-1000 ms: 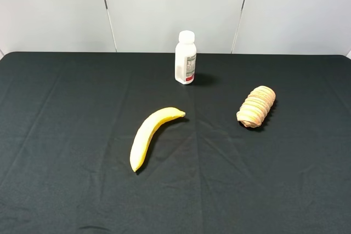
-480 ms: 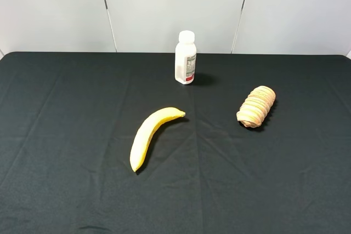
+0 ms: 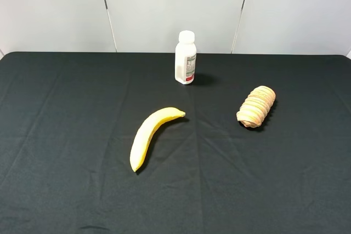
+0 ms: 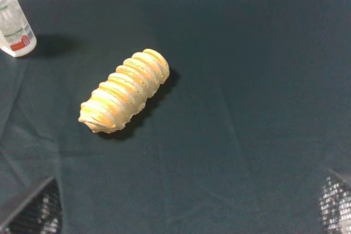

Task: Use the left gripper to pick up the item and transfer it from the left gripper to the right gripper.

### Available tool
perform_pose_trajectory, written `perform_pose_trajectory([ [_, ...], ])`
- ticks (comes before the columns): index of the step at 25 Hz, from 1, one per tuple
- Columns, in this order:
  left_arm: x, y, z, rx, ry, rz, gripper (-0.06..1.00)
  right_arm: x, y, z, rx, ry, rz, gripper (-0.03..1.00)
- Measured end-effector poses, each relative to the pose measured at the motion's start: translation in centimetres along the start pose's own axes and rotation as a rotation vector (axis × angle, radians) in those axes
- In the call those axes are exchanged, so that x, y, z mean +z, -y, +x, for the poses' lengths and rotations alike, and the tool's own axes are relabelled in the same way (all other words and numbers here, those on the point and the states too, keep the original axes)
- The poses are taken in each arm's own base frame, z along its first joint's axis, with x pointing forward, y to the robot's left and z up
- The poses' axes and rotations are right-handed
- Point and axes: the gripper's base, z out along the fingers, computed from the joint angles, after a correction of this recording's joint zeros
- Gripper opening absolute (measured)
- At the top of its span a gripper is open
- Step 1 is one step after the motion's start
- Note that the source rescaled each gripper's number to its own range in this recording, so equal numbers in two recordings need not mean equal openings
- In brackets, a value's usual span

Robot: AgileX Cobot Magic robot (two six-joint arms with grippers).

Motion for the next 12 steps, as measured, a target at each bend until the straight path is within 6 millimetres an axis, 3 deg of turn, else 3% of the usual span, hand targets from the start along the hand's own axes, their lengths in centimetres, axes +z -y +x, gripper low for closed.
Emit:
perform_pose_trajectory([
  [12, 0.00, 0.00, 0.00, 0.000, 0.000, 0.000, 0.98, 0.00, 0.00, 0.01, 0.000, -0.001, 0.000, 1.00],
])
